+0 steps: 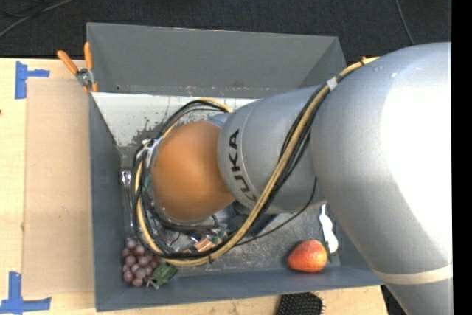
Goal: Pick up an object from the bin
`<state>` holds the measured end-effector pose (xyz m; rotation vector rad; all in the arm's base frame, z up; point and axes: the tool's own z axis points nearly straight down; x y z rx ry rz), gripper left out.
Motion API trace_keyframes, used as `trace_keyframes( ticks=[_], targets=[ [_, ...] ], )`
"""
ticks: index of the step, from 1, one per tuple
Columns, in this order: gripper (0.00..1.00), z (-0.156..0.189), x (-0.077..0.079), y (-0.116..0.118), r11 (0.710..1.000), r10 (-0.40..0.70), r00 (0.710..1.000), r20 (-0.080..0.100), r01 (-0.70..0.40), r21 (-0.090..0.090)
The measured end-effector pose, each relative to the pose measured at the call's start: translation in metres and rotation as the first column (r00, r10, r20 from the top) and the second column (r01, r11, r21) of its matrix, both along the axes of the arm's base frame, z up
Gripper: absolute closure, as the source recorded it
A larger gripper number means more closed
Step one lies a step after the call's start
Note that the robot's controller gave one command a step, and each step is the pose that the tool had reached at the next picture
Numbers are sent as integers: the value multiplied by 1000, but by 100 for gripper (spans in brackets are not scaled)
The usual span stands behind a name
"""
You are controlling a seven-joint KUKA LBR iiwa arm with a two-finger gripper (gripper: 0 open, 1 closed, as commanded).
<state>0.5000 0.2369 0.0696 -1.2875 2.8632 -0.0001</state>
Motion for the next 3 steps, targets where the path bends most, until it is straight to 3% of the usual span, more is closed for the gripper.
trace_keyframes(
  ticks=[1,2,3],
  targets=[
    [100,2,-13,1,999,36,999,7,-36,4],
    [100,3,-18,-19,980,200,980,21,-200,6],
    [100,27,-15,-19,952,306,952,14,-306,3]
  ],
)
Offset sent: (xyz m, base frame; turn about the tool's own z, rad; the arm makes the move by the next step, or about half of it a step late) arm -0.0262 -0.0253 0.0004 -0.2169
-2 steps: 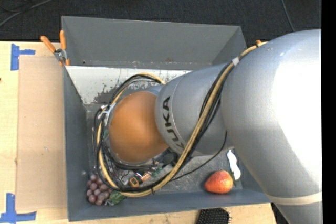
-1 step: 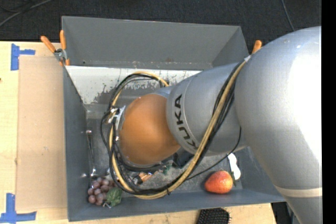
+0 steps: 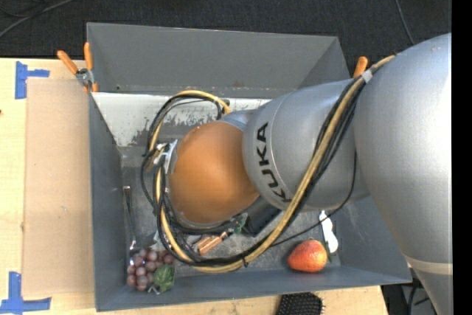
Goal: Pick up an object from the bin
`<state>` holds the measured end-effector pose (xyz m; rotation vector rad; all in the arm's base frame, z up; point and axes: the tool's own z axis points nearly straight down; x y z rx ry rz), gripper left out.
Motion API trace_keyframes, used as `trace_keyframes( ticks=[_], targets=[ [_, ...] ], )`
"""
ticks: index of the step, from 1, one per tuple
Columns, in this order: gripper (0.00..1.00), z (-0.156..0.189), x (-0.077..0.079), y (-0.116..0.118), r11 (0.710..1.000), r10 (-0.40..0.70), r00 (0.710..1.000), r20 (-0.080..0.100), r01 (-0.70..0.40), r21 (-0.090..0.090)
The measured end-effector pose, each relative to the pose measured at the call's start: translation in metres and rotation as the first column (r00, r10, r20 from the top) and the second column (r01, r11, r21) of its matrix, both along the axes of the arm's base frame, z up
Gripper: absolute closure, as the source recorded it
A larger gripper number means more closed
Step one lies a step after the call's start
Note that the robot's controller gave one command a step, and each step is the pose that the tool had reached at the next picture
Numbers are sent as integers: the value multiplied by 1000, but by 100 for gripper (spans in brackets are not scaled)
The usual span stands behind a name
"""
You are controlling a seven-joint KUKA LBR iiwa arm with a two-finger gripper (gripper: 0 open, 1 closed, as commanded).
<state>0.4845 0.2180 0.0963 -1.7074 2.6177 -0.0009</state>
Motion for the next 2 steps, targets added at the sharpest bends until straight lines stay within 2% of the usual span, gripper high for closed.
trace_keyframes(
  ticks=[1,2],
  targets=[
    [100,-13,0,4,995,103,995,13,-103,2],
    [100,-20,6,0,966,257,966,18,-257,1]
  ],
)
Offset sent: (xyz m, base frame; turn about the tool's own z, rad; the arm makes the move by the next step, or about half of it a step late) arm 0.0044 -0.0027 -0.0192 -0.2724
